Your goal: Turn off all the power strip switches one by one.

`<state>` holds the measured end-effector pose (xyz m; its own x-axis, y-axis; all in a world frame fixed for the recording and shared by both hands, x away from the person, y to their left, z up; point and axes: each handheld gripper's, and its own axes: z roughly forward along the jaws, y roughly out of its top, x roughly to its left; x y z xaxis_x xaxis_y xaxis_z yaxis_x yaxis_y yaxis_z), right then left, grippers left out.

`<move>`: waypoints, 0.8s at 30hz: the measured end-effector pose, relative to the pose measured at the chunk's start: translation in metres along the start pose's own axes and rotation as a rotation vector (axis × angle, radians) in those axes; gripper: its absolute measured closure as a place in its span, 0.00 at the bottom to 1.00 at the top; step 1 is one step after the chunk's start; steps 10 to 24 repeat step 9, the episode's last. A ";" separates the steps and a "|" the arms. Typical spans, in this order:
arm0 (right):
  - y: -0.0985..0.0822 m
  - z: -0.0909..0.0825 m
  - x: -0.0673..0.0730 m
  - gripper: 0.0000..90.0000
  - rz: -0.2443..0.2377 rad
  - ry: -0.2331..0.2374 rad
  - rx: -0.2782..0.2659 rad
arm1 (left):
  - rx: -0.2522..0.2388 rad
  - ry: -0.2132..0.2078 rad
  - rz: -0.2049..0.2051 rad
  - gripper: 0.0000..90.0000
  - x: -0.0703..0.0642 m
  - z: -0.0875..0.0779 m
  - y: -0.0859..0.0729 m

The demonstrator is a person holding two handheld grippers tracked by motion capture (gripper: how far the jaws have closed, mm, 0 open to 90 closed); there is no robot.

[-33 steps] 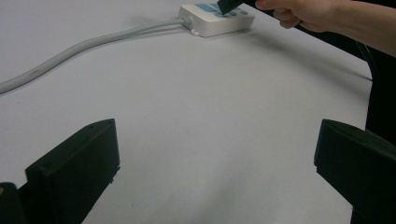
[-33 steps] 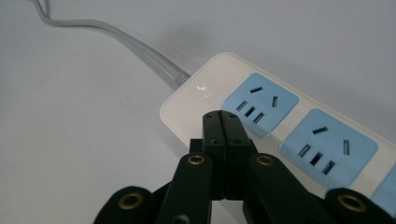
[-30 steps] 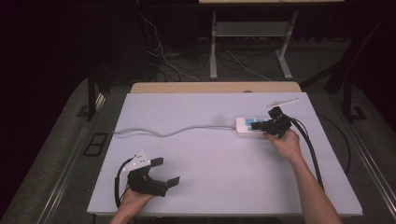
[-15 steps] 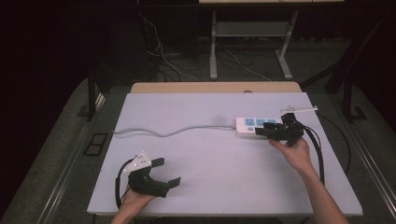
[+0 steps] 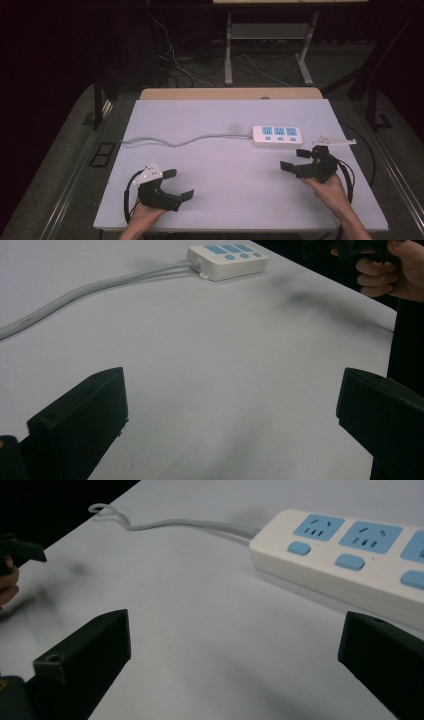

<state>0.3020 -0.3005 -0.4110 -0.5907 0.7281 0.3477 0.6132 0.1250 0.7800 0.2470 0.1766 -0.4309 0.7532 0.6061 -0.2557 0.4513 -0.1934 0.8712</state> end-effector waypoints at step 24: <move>-0.034 -0.010 0.019 0.00 -0.023 -0.013 0.014 | -0.001 -0.003 0.000 0.00 0.002 0.000 0.001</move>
